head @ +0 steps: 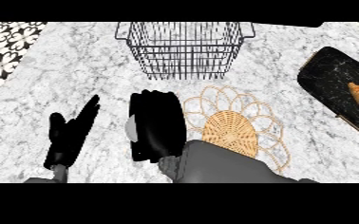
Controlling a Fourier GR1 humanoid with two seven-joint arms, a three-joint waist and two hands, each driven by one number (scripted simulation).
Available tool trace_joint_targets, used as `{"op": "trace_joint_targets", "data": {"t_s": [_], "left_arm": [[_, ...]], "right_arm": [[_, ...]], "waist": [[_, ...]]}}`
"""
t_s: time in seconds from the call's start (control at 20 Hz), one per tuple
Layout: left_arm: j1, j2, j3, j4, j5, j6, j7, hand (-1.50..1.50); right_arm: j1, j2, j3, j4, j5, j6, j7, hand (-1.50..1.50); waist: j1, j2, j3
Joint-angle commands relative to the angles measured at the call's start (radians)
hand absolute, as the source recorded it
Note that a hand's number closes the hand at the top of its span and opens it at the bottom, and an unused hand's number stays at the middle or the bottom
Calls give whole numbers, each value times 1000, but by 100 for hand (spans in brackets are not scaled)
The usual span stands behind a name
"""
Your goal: Pick the can from the placemat and place it in the basket
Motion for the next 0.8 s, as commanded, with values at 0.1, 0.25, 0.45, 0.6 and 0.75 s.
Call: {"op": "trace_joint_targets", "data": {"t_s": [0.1, 0.25, 0.45, 0.6, 0.75], "left_arm": [[49, -8, -20, 66, -4, 0, 52, 0], [38, -4, -21, 65, -4, -6, 63, 0], [49, -7, -14, 77, -9, 1, 54, 0], [76, -7, -8, 70, -2, 1, 53, 0], [58, -18, 6, 71, 11, 6, 53, 0]], "right_arm": [[-152, 21, -99, -47, 74, -304, 125, 150], [-238, 21, -146, -17, 79, -350, 181, 150], [-385, 21, -230, 80, 101, -308, 260, 150], [-473, 21, -303, 129, 117, -313, 293, 150], [-564, 21, -339, 198, 121, -310, 323, 150]], "waist": [[1, -5, -12], [-3, -6, -14], [-14, -8, -17], [-25, -10, -16], [-37, -6, -16]]}}
